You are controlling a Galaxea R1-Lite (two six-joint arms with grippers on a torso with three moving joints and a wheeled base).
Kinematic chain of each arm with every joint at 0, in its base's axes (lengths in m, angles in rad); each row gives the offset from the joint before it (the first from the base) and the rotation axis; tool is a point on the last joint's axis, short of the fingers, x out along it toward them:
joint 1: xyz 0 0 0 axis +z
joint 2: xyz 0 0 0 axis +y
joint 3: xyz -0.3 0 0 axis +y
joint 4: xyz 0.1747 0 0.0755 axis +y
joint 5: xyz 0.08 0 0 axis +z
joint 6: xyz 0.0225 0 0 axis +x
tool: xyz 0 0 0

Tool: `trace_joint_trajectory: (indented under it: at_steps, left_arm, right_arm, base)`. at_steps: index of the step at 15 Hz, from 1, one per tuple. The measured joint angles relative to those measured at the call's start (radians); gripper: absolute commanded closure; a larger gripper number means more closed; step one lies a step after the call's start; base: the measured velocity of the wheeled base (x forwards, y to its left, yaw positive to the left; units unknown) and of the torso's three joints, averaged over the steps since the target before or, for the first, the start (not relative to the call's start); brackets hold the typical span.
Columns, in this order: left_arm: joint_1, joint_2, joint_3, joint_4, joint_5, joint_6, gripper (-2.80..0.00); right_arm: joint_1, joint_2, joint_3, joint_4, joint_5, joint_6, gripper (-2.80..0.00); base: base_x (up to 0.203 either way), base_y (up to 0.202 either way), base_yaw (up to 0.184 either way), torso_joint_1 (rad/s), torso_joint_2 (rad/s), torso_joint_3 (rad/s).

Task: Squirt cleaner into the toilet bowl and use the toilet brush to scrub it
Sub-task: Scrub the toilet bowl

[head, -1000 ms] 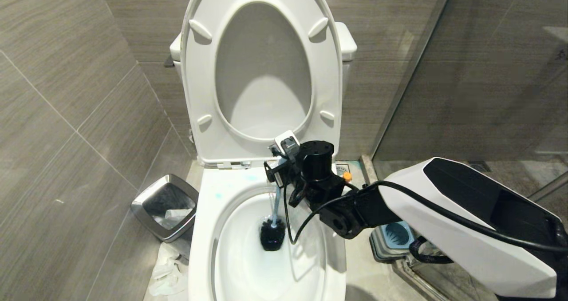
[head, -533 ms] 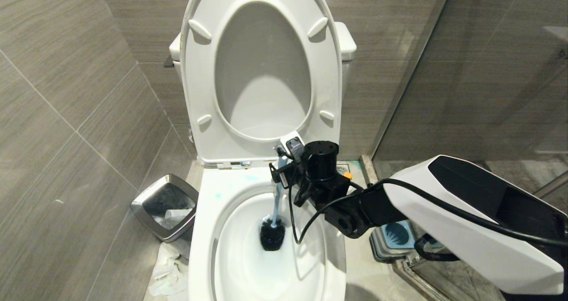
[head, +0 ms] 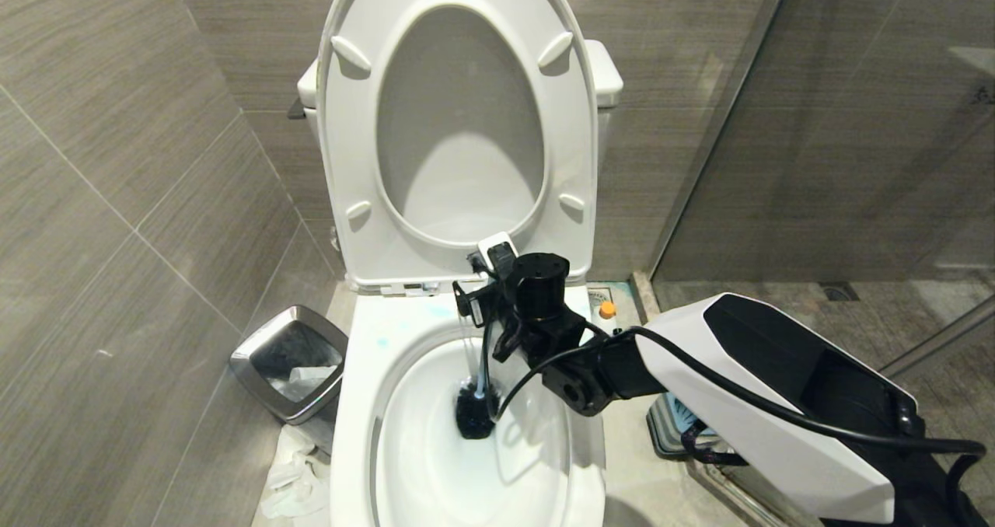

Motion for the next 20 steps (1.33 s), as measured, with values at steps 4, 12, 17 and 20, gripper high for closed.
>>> trace_joint_trajectory:
  at_steps: [4, 12, 17, 20]
  left_arm:
    - [0.000, 0.000, 0.000, 0.000, 0.000, 0.000, 0.00]
    - [0.000, 0.000, 0.000, 0.000, 0.000, 0.000, 0.00]
    - [0.000, 0.000, 0.000, 0.001, 0.000, 0.000, 0.00]
    - [0.000, 0.000, 0.000, 0.000, 0.000, 0.000, 0.00]
  right_arm:
    - [-0.002, 0.015, -0.008, -0.004, -0.003, -0.002, -2.80]
    - [-0.001, 0.026, -0.007, -0.050, -0.009, -0.013, 0.00]
    - [-0.004, 0.033, -0.003, -0.067, -0.010, -0.016, 0.00]
    - [-0.004, 0.035, -0.007, -0.071, -0.006, -0.009, 0.00]
  base:
    - [0.000, 0.000, 0.000, 0.000, 0.00, 0.000]
    - [0.000, 0.000, 0.000, 0.000, 0.00, 0.000]
    - [0.000, 0.000, 0.000, 0.000, 0.00, 0.000]
    - [0.000, 0.000, 0.000, 0.000, 0.00, 0.000]
